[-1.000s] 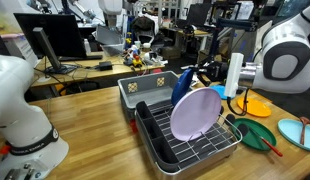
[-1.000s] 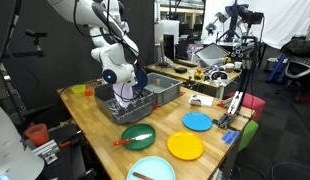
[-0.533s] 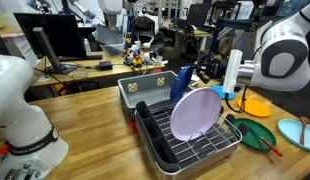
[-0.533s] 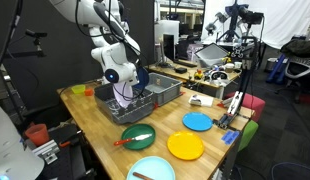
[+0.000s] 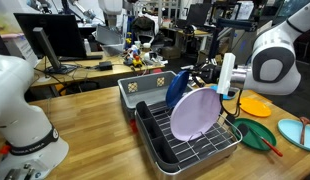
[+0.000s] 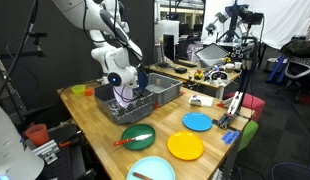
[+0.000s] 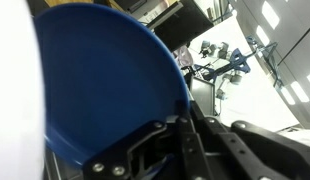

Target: Put the blue plate on the dish rack

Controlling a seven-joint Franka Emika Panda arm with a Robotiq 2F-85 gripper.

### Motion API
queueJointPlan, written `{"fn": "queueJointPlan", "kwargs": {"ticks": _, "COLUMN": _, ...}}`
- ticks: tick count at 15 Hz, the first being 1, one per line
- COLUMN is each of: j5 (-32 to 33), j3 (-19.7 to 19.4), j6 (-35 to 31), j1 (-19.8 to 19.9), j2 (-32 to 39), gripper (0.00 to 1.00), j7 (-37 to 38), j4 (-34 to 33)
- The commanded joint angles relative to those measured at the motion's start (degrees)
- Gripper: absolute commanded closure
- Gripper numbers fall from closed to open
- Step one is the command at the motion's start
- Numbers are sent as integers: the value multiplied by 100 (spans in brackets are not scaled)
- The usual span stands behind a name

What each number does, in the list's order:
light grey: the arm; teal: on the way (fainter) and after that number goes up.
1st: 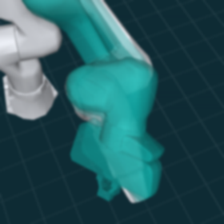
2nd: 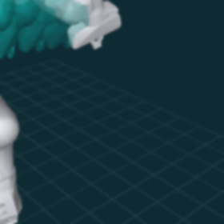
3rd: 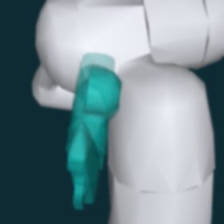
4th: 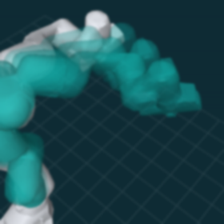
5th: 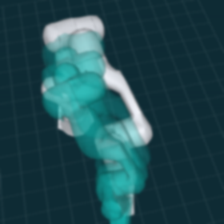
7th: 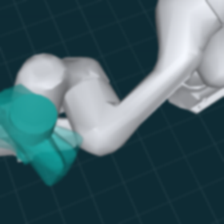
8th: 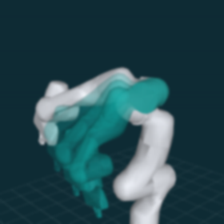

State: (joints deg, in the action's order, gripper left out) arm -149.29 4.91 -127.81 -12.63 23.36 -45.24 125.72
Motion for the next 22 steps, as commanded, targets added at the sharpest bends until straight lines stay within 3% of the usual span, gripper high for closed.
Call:
{"fn": "queueJointPlan", "kwargs": {"ticks": 1, "j5": 0, "j3": 292, "j6": -185, "j1": 247, "j2": 117, "gripper": 98, "j7": 220, "j4": -135}}
{"fn": "queueJointPlan", "kwargs": {"ticks": 14, "j5": -1, "j3": 1031, "j6": -351, "j1": 1005, "j2": 564, "gripper": 98, "j7": 870, "j4": -329}}
{"fn": "queueJointPlan", "kwargs": {"ticks": 22, "j5": -2, "j3": 1329, "j6": -708, "j1": 1057, "j2": 715, "gripper": 98, "j7": 1366, "j4": -451}}
